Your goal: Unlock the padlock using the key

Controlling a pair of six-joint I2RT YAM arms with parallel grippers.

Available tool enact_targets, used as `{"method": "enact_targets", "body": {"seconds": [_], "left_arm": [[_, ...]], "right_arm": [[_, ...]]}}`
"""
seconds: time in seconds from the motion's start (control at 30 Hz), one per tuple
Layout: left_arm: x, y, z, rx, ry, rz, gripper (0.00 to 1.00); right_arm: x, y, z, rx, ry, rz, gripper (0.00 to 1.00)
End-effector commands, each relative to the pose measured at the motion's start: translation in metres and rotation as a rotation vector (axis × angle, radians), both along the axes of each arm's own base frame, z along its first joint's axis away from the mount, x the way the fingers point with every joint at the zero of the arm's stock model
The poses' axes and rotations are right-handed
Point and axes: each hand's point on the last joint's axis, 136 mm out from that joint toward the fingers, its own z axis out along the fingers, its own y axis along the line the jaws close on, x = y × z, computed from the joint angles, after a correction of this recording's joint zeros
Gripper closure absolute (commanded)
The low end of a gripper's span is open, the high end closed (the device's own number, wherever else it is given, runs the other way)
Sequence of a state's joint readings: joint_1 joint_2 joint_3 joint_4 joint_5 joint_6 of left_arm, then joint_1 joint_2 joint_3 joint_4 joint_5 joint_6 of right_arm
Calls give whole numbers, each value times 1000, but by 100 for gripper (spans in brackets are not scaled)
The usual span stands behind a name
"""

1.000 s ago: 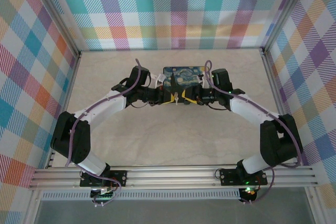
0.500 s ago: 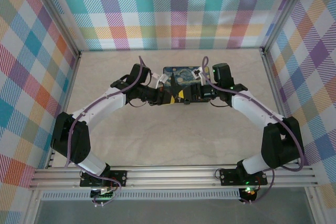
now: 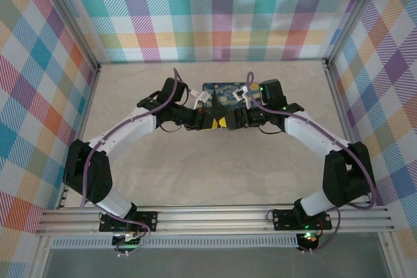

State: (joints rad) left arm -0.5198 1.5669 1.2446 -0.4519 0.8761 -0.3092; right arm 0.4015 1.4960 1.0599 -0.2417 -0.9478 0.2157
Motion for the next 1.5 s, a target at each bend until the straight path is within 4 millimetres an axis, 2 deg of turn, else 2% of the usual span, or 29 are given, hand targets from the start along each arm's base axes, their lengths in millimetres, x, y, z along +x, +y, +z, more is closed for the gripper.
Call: {"method": "enact_targets", "body": {"seconds": [0.0,0.13,0.23,0.4,0.57,0.67,0.83,1.47], "left_arm": [[-9,-8,11,-29,-17,-65,100],[-10,-9,14,-34,-24,-73,100],[-11,-9,16,-34,-29,-78,100],[-15,-8,18,-39,-34,-92,100],[-17,-7,18,-37,-35,-100,100],[-18,-8,18,-41,-33,-106,100],[-18,-10,18,-45,-33,-113,100],[-18,-11,24,-57,-46,-120,100]], "right_arm": [[-4,7,13,43,-46,63,39],[-3,7,12,47,-48,66,47],[-2,6,9,40,-43,61,47],[7,-5,5,15,-57,7,38],[11,-11,17,25,-111,-20,36],[7,-9,24,51,-128,7,41],[-1,-7,27,86,-125,64,56],[-17,-5,24,157,-53,149,78]]}}
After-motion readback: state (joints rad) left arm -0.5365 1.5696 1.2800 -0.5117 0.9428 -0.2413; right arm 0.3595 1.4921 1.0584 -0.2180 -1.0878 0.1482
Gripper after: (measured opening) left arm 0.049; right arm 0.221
